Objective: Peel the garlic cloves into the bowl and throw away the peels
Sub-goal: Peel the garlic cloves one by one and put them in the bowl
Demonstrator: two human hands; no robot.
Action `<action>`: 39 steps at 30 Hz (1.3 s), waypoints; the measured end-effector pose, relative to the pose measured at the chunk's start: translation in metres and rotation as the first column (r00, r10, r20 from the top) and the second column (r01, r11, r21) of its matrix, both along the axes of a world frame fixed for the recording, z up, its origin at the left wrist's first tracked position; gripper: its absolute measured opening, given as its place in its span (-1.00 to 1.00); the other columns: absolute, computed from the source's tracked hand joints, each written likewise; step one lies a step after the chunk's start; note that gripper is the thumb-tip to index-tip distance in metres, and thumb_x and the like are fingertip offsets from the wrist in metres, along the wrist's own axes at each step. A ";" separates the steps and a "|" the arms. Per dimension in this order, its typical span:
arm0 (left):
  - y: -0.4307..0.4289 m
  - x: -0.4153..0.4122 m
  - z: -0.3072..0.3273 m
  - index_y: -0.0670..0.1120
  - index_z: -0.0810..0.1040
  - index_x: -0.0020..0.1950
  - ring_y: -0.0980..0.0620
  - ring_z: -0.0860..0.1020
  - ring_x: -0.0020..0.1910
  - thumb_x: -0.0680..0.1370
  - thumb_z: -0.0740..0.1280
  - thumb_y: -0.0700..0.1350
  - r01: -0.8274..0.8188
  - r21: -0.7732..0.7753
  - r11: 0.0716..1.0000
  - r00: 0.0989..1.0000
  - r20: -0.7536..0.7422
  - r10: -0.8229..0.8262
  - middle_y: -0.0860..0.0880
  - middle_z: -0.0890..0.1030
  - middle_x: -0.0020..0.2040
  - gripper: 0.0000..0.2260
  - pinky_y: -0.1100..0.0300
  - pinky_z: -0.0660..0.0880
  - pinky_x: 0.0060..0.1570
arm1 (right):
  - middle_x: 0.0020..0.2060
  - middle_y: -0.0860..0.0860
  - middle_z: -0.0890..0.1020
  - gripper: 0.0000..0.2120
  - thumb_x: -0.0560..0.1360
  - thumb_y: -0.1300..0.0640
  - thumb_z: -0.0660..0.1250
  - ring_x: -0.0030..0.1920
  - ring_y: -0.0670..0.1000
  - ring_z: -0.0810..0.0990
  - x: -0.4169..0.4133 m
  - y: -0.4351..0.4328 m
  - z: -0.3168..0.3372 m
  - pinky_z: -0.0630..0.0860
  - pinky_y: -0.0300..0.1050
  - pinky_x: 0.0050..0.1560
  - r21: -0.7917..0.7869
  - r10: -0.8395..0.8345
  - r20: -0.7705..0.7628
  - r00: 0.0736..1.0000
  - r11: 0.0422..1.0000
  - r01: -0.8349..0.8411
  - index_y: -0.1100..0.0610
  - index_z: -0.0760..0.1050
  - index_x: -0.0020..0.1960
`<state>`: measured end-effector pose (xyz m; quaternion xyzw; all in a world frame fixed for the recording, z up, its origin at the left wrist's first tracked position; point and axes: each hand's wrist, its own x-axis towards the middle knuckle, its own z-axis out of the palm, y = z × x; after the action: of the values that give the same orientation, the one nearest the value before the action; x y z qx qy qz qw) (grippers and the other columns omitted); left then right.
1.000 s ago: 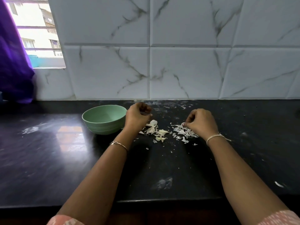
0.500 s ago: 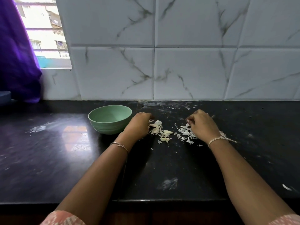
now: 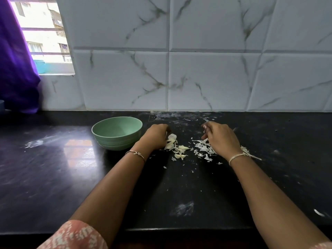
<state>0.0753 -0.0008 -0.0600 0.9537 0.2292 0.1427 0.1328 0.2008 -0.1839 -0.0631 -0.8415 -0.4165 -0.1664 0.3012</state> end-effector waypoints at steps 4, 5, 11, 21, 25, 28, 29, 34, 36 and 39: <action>0.001 -0.007 0.000 -0.09 0.55 0.25 -0.05 0.60 0.00 0.48 0.43 -0.19 0.015 -0.196 0.980 0.983 0.180 0.021 -0.09 0.64 0.06 -0.67 0.17 0.51 0.09 | -0.32 -0.12 0.57 -0.83 0.53 -0.05 0.37 -0.26 -0.05 0.55 -0.003 -0.001 0.003 0.39 -0.16 -0.28 -0.046 -0.033 0.068 0.997 0.998 0.036 0.02 0.56 -0.16; 0.002 -0.009 -0.001 -0.09 0.56 0.24 -0.03 0.60 -0.05 0.48 0.44 -0.19 0.023 -0.249 0.968 0.974 0.224 0.035 -0.08 0.65 0.02 -0.67 0.20 0.51 0.06 | -0.30 -0.13 0.55 -0.86 0.49 -0.01 0.42 -0.24 -0.06 0.54 -0.004 -0.001 0.003 0.41 -0.16 -0.27 -0.048 -0.023 0.067 0.998 0.998 0.026 0.02 0.53 -0.18; -0.010 -0.023 0.007 -0.23 0.51 0.15 0.00 0.66 -0.22 0.50 0.27 -0.52 0.394 -0.786 0.476 0.826 0.530 0.192 -0.12 0.66 -0.10 -0.69 0.07 0.61 -0.08 | -0.14 -0.08 0.58 -0.84 0.50 0.24 0.40 -0.15 -0.10 0.54 -0.011 0.001 0.003 0.41 -0.33 -0.11 0.100 0.154 0.062 0.986 0.982 -0.160 0.09 0.62 0.07; -0.035 -0.023 0.006 -0.23 0.53 0.03 0.05 0.69 -0.25 0.53 0.28 -0.43 0.593 -0.804 0.030 0.736 0.557 0.384 -0.07 0.70 -0.21 -0.84 0.22 0.63 -0.30 | -0.15 -0.08 0.62 -0.78 0.37 0.06 0.55 -0.19 -0.10 0.62 -0.041 0.017 0.001 0.58 -0.22 -0.13 0.349 0.423 -0.043 0.905 0.855 -0.383 0.08 0.62 -0.04; -0.036 -0.019 0.003 -0.23 0.55 -0.04 0.05 0.67 -0.31 0.52 0.33 -0.39 0.591 -0.807 0.006 0.724 0.533 0.437 -0.08 0.69 -0.26 -0.90 0.21 0.63 -0.31 | -0.22 -0.10 0.66 -0.83 0.38 0.22 0.54 -0.20 -0.13 0.63 -0.044 0.020 -0.001 0.57 -0.26 -0.13 0.393 0.464 -0.127 0.877 0.835 -0.385 0.13 0.60 -0.07; -0.033 -0.019 0.002 -0.23 0.55 -0.05 0.02 0.68 -0.29 0.50 0.35 -0.37 0.591 -0.806 0.018 0.721 0.538 0.436 -0.11 0.69 -0.26 -0.92 0.16 0.65 -0.16 | -0.20 -0.08 0.66 -0.87 0.43 0.27 0.48 -0.17 -0.14 0.63 -0.042 0.021 -0.002 0.57 -0.27 -0.10 0.420 0.452 -0.153 0.879 0.835 -0.356 0.11 0.61 -0.07; -0.033 -0.019 0.002 -0.23 0.55 -0.05 0.02 0.68 -0.29 0.50 0.35 -0.37 0.591 -0.806 0.022 0.722 0.541 0.431 -0.11 0.69 -0.26 -0.92 0.16 0.64 -0.13 | -0.20 -0.07 0.66 -0.87 0.43 0.29 0.47 -0.18 -0.16 0.62 -0.042 0.021 -0.001 0.56 -0.30 -0.09 0.451 0.462 -0.181 0.868 0.823 -0.344 0.11 0.61 -0.08; -0.036 -0.021 0.005 -0.23 0.56 -0.03 0.04 0.68 -0.27 0.49 0.34 -0.40 0.600 -0.800 0.025 0.732 0.562 0.385 -0.10 0.70 -0.23 -0.88 0.19 0.63 -0.14 | -0.13 0.01 0.68 -0.85 0.46 0.35 0.42 -0.16 -0.17 0.60 -0.044 0.020 0.005 0.56 -0.28 -0.17 0.662 0.597 -0.417 0.685 0.716 -0.222 0.17 0.61 -0.01; -0.038 -0.022 0.005 -0.23 0.56 -0.02 0.03 0.69 -0.25 0.48 0.35 -0.42 0.598 -0.800 0.037 0.741 0.570 0.354 -0.11 0.70 -0.20 -0.85 0.19 0.64 -0.16 | -0.11 0.03 0.69 -0.84 0.48 0.36 0.38 -0.15 -0.13 0.59 -0.043 0.019 0.006 0.51 -0.30 -0.22 0.736 0.670 -0.507 0.542 0.664 -0.133 0.21 0.62 0.03; -0.041 -0.022 0.005 -0.24 0.56 0.02 0.02 0.69 -0.21 0.46 0.36 -0.42 0.598 -0.801 0.040 0.747 0.575 0.333 -0.12 0.71 -0.16 -0.82 0.21 0.64 -0.18 | -0.16 0.00 0.68 -0.85 0.49 0.35 0.36 -0.23 -0.16 0.54 -0.043 0.018 0.007 0.44 -0.32 -0.26 0.771 0.726 -0.550 0.413 0.632 -0.085 0.22 0.61 0.02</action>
<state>0.0537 -0.0418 -0.0549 0.4910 0.0991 0.2441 0.8304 0.1578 -0.1659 -0.0556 -0.5142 -0.3433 0.2087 0.7577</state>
